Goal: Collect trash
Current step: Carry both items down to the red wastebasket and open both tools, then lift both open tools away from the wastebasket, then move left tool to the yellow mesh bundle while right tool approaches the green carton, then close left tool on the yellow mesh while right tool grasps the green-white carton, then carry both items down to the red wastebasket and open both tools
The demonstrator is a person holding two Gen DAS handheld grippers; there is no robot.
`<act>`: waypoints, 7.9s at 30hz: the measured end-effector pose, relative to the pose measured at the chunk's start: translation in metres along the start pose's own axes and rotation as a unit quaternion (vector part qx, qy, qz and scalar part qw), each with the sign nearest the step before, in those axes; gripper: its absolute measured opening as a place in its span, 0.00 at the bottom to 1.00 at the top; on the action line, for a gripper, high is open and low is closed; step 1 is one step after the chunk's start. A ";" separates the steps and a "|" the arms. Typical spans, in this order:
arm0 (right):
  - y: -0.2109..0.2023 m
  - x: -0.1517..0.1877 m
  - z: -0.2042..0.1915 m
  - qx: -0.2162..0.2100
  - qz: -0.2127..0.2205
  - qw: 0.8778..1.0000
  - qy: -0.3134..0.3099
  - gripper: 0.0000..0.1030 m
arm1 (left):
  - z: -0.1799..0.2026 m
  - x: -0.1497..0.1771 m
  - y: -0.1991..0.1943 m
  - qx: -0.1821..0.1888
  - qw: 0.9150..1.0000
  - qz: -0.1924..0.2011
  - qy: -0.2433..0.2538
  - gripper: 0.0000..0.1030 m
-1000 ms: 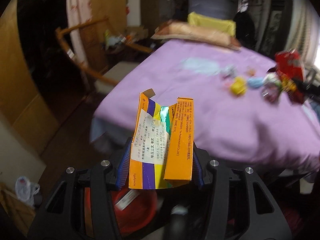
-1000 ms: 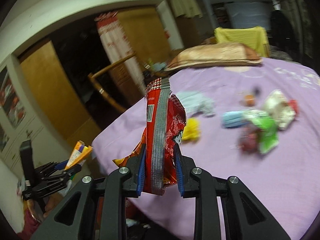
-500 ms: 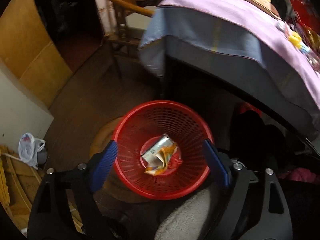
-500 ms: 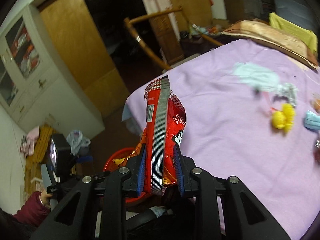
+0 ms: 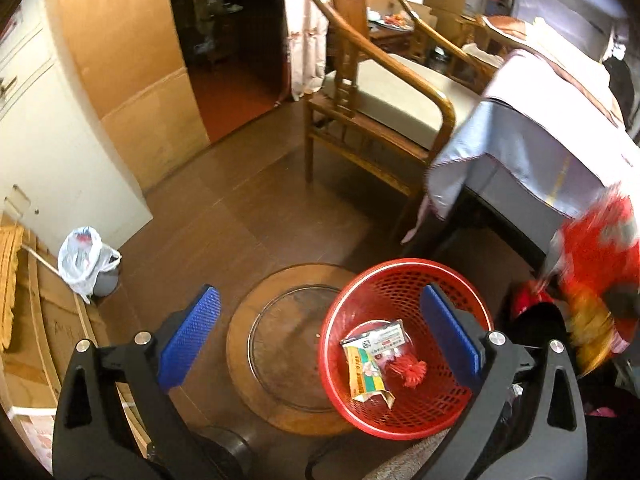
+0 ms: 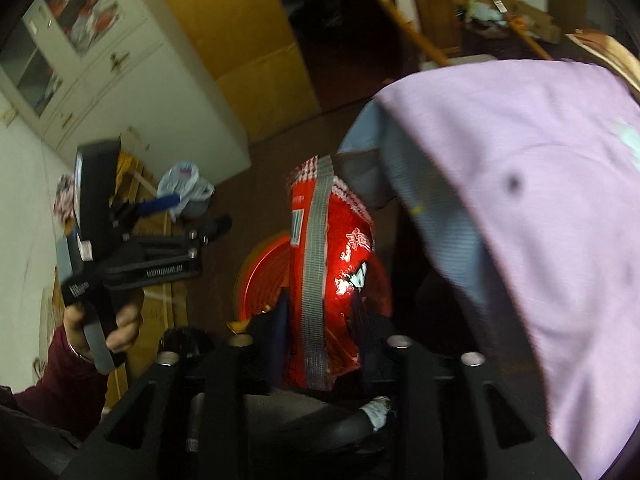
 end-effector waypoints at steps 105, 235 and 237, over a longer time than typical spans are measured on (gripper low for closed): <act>-0.306 0.144 0.434 0.312 0.285 0.822 0.380 0.92 | 0.519 -0.078 0.025 0.209 0.958 -0.026 0.194 0.94; -0.114 -0.044 0.073 0.031 0.181 0.976 0.117 0.23 | 0.079 -0.018 -0.032 0.067 0.996 0.017 0.058 0.92; -0.092 -0.045 0.054 0.021 0.156 0.982 0.104 0.23 | 0.062 -0.026 -0.035 0.048 0.997 0.034 0.045 0.93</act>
Point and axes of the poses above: each gripper's, at about its wrist camera, not at the fingertips, and y roughly the way its jaws point, z to its right, x to its underside, the point moved 8 cm from there along y, roughly the way its jaws point, and after that the axes turned 11 degrees about z, right-handed, at the moved point
